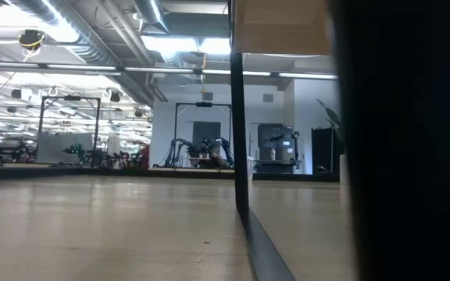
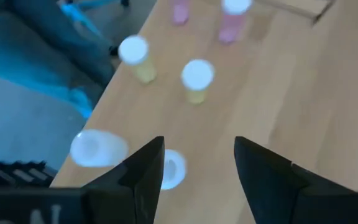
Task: Pick and place medicine bottles onto shelf by color
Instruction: Put the blue pill bottle on the shelf aligned with the other blue pill bottle
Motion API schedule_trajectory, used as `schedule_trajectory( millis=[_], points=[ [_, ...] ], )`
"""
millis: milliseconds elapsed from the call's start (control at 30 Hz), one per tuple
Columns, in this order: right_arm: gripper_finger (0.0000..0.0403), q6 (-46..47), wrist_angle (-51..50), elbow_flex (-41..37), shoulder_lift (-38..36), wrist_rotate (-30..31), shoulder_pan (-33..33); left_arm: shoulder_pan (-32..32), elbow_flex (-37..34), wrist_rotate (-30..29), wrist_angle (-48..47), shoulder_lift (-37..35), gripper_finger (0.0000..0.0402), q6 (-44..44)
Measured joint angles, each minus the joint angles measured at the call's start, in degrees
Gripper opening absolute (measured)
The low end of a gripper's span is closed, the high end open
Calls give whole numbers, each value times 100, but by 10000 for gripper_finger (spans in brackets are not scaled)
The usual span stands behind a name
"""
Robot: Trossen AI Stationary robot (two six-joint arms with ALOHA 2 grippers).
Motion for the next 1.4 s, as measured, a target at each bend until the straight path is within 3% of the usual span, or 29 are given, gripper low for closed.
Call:
schedule_trajectory(
  millis=[267,667,833,1067,1400],
  points=[
    [195,-2,7,18,-278,1012,0,0,2,4,-1259,-2,259,-1445],
    [195,1,231,25,-599,1876,0,-294,1,9,-3001,-2,259,-3769],
    [195,0,343,25,-713,1948,-25,-841,0,241,-3268,112,259,-4183],
    [195,0,768,25,-836,2029,-488,-1741,1,307,-3265,621,259,-3703],
    [195,-17,1190,27,-856,1063,-1425,-2623,1,306,-3346,1365,259,-4540]
  ],
)
